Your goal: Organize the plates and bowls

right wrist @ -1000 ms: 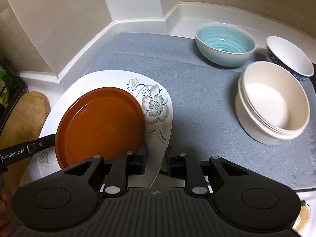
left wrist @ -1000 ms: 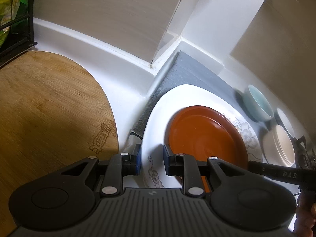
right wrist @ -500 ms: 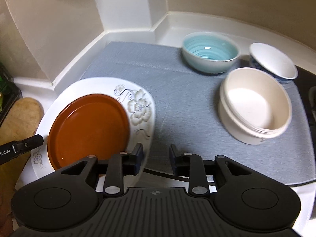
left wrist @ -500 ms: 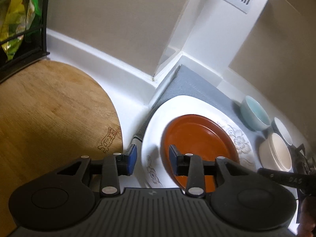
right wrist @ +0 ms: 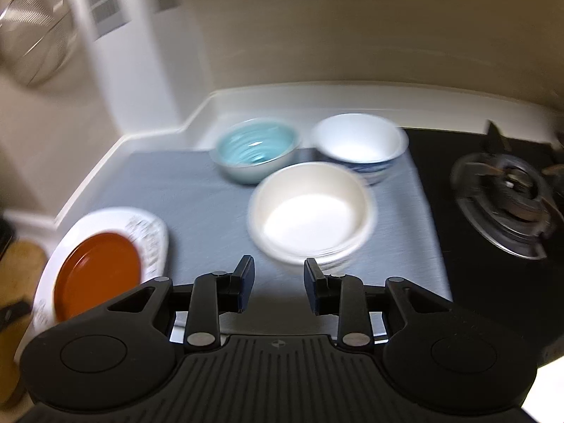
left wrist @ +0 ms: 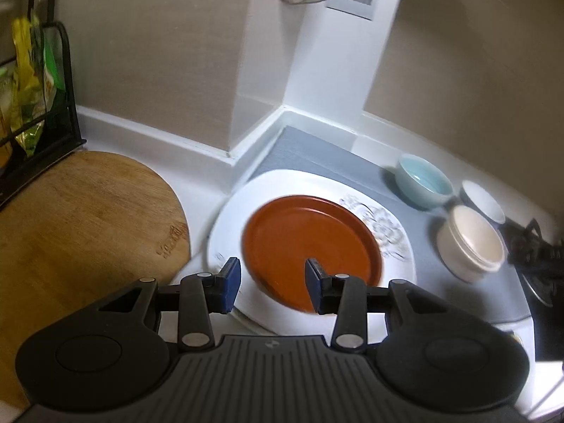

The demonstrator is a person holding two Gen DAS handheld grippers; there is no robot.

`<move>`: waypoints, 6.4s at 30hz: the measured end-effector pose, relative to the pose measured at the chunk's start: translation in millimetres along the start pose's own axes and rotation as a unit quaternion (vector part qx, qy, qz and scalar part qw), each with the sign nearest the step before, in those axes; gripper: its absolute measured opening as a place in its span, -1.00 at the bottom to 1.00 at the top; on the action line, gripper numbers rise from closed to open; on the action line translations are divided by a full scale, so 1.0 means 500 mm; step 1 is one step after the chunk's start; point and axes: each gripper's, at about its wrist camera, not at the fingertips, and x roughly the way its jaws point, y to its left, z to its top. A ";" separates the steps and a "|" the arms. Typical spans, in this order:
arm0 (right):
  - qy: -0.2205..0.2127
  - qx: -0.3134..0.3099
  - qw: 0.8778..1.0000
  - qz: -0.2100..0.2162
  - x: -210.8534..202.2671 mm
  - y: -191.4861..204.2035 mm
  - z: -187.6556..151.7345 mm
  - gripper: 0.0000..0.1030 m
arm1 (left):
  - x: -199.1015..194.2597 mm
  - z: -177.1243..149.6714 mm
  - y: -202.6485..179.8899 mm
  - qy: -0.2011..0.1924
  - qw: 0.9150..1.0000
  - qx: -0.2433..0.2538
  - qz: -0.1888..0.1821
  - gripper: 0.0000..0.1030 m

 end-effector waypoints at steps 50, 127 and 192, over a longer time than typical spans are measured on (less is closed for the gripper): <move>0.103 0.005 0.987 0.125 0.059 -0.205 -0.022 -0.60 | -0.163 -0.127 -0.331 0.002 0.992 0.117 0.047 -0.10; 0.011 0.036 0.999 -0.012 -0.032 -0.093 0.075 -0.56 | 0.428 0.209 -0.324 0.192 0.941 0.157 -0.229 -0.67; 0.034 0.072 0.997 0.006 -0.087 -0.124 0.030 -0.84 | 0.153 0.126 -0.403 0.132 0.928 0.243 -0.251 -0.73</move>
